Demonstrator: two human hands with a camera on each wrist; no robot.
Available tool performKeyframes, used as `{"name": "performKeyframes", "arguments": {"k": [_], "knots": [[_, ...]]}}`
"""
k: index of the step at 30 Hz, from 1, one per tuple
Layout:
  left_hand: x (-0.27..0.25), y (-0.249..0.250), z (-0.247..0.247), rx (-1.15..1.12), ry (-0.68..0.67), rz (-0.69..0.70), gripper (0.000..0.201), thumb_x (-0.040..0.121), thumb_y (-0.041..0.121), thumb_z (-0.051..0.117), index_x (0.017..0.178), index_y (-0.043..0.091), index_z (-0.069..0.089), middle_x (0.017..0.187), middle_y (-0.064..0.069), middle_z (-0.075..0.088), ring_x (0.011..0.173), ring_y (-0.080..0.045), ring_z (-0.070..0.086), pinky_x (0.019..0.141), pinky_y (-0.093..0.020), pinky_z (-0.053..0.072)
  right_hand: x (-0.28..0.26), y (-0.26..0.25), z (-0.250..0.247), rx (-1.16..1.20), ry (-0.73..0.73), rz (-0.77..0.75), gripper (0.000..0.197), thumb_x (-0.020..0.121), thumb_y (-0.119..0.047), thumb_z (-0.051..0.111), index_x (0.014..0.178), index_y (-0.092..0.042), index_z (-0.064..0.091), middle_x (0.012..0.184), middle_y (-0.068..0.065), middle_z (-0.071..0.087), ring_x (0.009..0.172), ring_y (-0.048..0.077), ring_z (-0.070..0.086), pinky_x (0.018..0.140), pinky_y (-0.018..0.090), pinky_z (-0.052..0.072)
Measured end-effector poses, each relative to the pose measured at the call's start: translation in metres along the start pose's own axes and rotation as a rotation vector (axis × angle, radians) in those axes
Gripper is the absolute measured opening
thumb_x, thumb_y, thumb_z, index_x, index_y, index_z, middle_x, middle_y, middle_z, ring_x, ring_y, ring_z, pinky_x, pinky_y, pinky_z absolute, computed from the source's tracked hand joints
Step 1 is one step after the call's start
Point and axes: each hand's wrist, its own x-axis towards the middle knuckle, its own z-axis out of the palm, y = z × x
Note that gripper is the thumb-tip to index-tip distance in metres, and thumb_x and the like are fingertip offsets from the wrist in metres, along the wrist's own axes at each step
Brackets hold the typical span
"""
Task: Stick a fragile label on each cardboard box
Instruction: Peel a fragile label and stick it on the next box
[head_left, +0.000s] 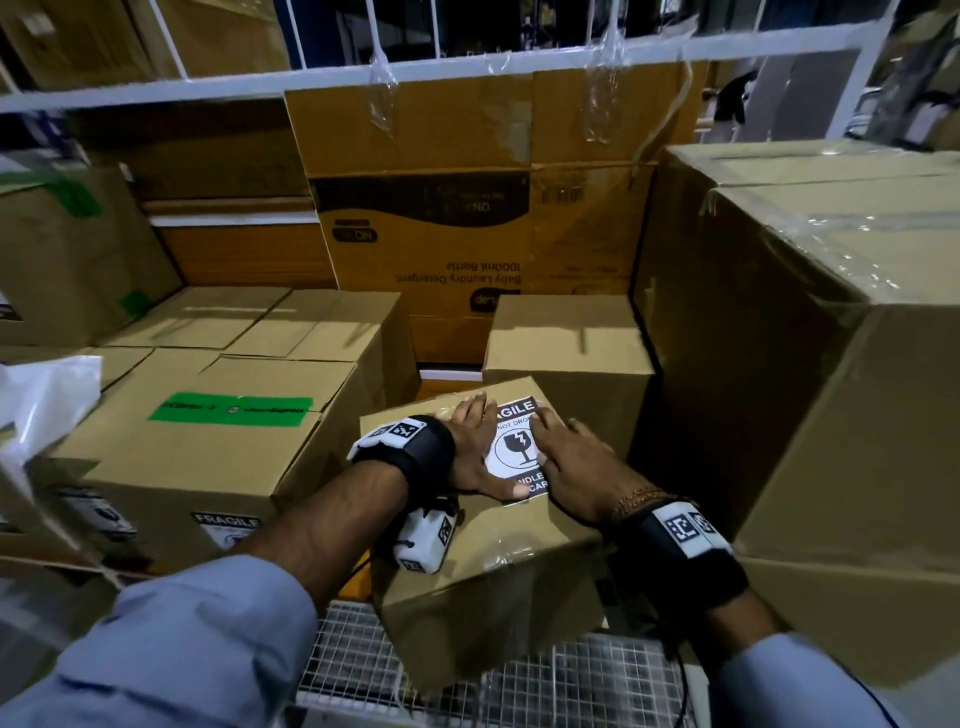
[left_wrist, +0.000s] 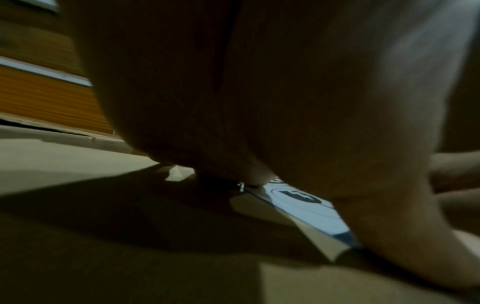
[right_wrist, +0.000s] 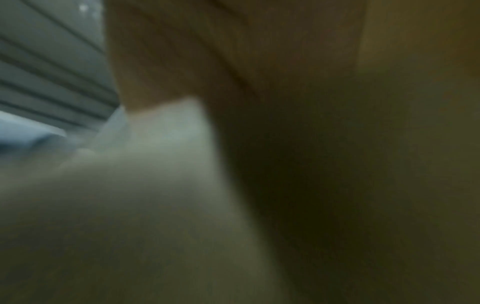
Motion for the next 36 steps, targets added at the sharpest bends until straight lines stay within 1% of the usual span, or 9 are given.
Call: {"name": "performKeyframes", "arguments": {"k": [2,4,11,13,17,22,25,30,36], "knots": [[0.002,-0.001,0.0,-0.001,-0.024,-0.006,0.141,0.073,0.084,0.065,0.159,0.016,-0.024,0.166,-0.008,-0.032,0.154,-0.029,-0.024,0.124,-0.055,-0.003,0.005,0.008,0.008,0.003,-0.015,-0.015,0.06,0.109,-0.032,0.034,0.166,-0.023,0.015,0.174,-0.005,0.008,0.152,0.031,0.029,0.124,0.05,0.028],[0.001,0.0,-0.001,-0.005,-0.034,-0.002,0.144,0.071,0.084,0.067,0.159,0.019,-0.025,0.165,-0.007,-0.033,0.154,-0.029,-0.026,0.123,-0.056,-0.004,0.008,0.012,0.009,-0.008,-0.02,-0.006,0.061,0.109,-0.035,0.031,0.166,-0.024,0.011,0.174,-0.007,0.005,0.149,0.028,0.034,0.121,0.05,0.033],[0.0,0.001,-0.002,0.009,-0.032,-0.004,0.144,0.07,0.086,0.067,0.159,0.018,-0.025,0.166,-0.007,-0.031,0.155,-0.029,-0.023,0.123,-0.059,-0.003,0.03,0.005,0.002,-0.035,-0.085,0.045,0.063,0.109,-0.038,0.027,0.166,-0.025,0.004,0.173,-0.011,-0.005,0.141,0.036,0.045,0.117,0.049,0.037],[0.0,0.002,-0.003,0.015,-0.035,-0.002,0.142,0.072,0.085,0.066,0.159,0.018,-0.024,0.166,-0.007,-0.03,0.155,-0.03,-0.023,0.123,-0.059,-0.003,0.032,0.006,0.003,-0.038,-0.087,0.048,0.063,0.11,-0.039,0.027,0.166,-0.025,0.004,0.173,-0.011,-0.005,0.141,0.036,0.045,0.117,0.048,0.037],[-0.005,0.007,-0.008,0.025,-0.055,0.006,0.14,0.076,0.081,0.067,0.159,0.014,-0.025,0.166,-0.01,-0.031,0.154,-0.031,-0.025,0.124,-0.054,-0.005,0.025,0.007,0.006,-0.059,-0.064,0.048,0.062,0.111,-0.04,0.026,0.167,-0.025,0.004,0.174,-0.01,-0.003,0.142,0.033,0.045,0.117,0.047,0.038],[-0.005,0.01,-0.009,0.037,-0.052,-0.003,0.14,0.077,0.078,0.067,0.158,0.01,-0.024,0.167,-0.014,-0.028,0.155,-0.033,-0.022,0.125,-0.048,-0.005,0.005,0.007,0.006,-0.095,-0.049,0.023,0.062,0.112,-0.04,0.027,0.166,-0.022,0.005,0.174,-0.006,0.0,0.143,0.029,0.044,0.117,0.044,0.039],[-0.005,0.011,-0.009,0.039,-0.037,-0.005,0.138,0.079,0.077,0.067,0.158,0.008,-0.023,0.167,-0.015,-0.026,0.155,-0.032,-0.02,0.125,-0.045,-0.006,-0.009,0.008,0.006,-0.12,-0.047,0.027,0.062,0.111,-0.041,0.027,0.167,-0.022,0.007,0.174,-0.006,0.003,0.144,0.026,0.041,0.119,0.046,0.037],[-0.009,0.009,-0.005,0.011,-0.01,-0.003,0.138,0.079,0.077,0.066,0.158,0.007,-0.023,0.167,-0.014,-0.027,0.156,-0.032,-0.02,0.125,-0.045,-0.004,-0.039,0.008,0.009,-0.185,-0.008,0.049,0.061,0.11,-0.044,0.027,0.166,-0.023,0.014,0.174,-0.005,0.011,0.149,0.026,0.033,0.119,0.048,0.036],[-0.018,0.014,-0.009,0.013,-0.021,0.018,0.136,0.081,0.076,0.065,0.159,0.008,-0.023,0.167,-0.013,-0.028,0.155,-0.032,-0.021,0.125,-0.046,-0.004,-0.062,0.0,0.009,-0.289,0.069,0.061,0.059,0.108,-0.042,0.031,0.163,-0.023,0.025,0.171,-0.003,0.024,0.154,0.026,0.028,0.121,0.045,0.032]]}}
